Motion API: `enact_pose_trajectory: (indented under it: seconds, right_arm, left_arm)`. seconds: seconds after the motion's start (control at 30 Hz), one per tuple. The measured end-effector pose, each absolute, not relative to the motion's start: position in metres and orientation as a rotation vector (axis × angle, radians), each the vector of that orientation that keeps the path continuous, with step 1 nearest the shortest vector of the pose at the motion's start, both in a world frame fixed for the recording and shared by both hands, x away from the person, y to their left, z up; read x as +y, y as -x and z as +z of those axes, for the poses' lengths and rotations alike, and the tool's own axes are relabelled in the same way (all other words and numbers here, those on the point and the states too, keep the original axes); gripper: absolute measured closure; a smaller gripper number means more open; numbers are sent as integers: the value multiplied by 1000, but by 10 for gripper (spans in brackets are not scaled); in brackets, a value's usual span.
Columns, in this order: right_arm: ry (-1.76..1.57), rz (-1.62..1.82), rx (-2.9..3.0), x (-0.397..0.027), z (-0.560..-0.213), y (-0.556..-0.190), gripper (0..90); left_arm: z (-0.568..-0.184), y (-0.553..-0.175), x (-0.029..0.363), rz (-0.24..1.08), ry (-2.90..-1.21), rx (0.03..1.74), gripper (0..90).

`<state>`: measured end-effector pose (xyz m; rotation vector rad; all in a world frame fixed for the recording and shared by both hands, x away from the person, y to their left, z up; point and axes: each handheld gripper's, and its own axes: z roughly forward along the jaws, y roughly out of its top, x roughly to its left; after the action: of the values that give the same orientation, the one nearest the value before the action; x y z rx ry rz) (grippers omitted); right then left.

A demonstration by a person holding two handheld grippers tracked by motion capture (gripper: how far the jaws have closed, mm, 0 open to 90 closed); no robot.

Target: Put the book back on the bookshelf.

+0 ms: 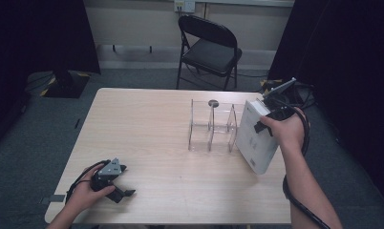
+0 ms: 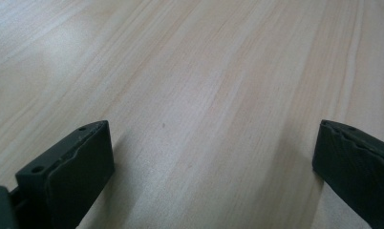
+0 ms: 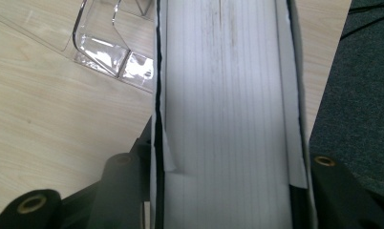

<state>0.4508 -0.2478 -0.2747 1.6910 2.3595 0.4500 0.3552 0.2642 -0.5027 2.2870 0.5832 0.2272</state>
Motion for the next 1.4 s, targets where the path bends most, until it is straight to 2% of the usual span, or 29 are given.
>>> enact_pose_trajectory:
  seconds: [1.4]
  right_arm:
    - [-1787, 474, 2243, -234, -277, -480, 522]
  left_arm:
    - [-503, -355, 264, 227, -2287, 583, 0]
